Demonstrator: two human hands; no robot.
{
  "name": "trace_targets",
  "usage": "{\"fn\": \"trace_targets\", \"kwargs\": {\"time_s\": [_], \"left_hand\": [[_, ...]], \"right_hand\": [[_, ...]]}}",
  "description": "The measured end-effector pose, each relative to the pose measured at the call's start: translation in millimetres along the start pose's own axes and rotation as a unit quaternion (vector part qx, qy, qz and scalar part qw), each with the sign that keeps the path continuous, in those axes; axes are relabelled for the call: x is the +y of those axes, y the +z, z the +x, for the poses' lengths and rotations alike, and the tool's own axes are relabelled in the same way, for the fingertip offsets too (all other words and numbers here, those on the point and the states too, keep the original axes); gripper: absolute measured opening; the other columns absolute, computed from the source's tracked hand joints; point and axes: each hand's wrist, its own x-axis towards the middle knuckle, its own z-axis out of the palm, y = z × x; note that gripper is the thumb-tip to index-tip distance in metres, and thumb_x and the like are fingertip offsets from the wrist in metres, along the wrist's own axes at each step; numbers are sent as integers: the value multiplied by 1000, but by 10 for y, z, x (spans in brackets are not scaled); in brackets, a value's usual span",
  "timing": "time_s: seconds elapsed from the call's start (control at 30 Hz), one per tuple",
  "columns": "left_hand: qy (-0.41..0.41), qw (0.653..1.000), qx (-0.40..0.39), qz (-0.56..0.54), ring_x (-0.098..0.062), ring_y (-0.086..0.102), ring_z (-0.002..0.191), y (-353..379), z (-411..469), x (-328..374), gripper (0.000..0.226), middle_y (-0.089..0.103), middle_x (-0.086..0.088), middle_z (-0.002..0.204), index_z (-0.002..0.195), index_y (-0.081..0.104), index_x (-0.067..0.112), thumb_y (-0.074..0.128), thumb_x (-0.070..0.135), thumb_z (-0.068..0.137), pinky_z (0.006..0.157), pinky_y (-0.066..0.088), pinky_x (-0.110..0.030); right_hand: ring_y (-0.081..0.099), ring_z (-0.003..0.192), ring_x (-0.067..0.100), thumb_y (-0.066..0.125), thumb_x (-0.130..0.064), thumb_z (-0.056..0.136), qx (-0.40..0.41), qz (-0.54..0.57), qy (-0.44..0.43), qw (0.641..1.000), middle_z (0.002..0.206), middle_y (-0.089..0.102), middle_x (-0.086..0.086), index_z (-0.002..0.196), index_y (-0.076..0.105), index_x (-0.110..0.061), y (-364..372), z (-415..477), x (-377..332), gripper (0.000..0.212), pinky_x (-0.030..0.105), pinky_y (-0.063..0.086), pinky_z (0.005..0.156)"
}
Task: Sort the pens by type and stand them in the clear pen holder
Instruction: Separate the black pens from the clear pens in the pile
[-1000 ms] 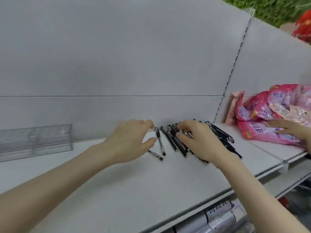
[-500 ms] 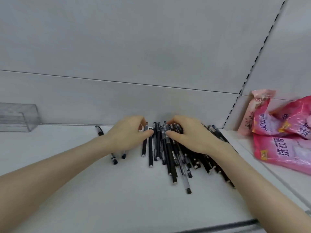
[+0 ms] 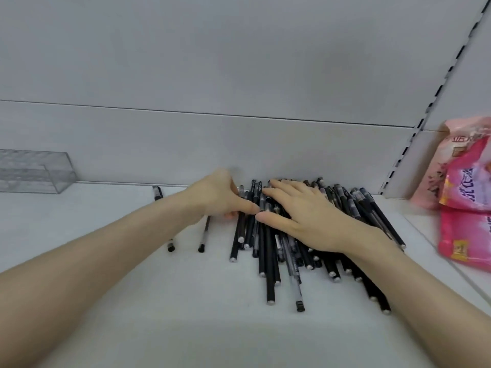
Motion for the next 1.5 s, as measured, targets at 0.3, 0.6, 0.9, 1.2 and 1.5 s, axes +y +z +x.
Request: {"fn": "trace_targets", "kwargs": {"time_s": [0.3,0.6,0.9,1.2,1.5], "left_hand": [[-62,987,-86,-122,-8,45,40,-77,150,-38,23,50,1,44,62,59,6,80,8,72,42,38,-15],[-3,971,-46,-234,-3,47,41,-194,-59,-37,5,56,1,56,79,65,5,69,6,82,41,42,-12],[195,952,-3,-234,-12,50,60,-218,-248,346,13,63,-7,74,92,67,1,70,9,81,52,40,-18],[85,986,117,83,0,50,61,-137,-127,-154,19,63,9,79,85,65,19,72,37,80,56,37,-12],[23,976,103,193,-17,42,54,5,-69,-160,28,48,-5,57,62,56,7,66,26,80,49,31,-26]], "right_hand": [[5,147,11,30,-62,90,-11,19,-4,1000,160,11,-2,151,18,-20,3,-8,10,75,32,3,117],[12,146,10,31,-69,79,61,86,-8,994,157,23,-3,146,34,-19,16,-39,2,83,33,6,117],[68,84,18,60,-12,92,-27,574,-63,816,93,71,7,123,53,-8,-175,-122,-73,32,32,54,84],[28,47,9,39,-24,102,36,647,15,762,59,35,-3,115,53,-13,-100,-109,-115,22,20,29,41],[21,45,8,45,-26,100,34,673,35,738,57,27,-3,110,54,-8,-68,-98,-129,23,18,20,35]]}}
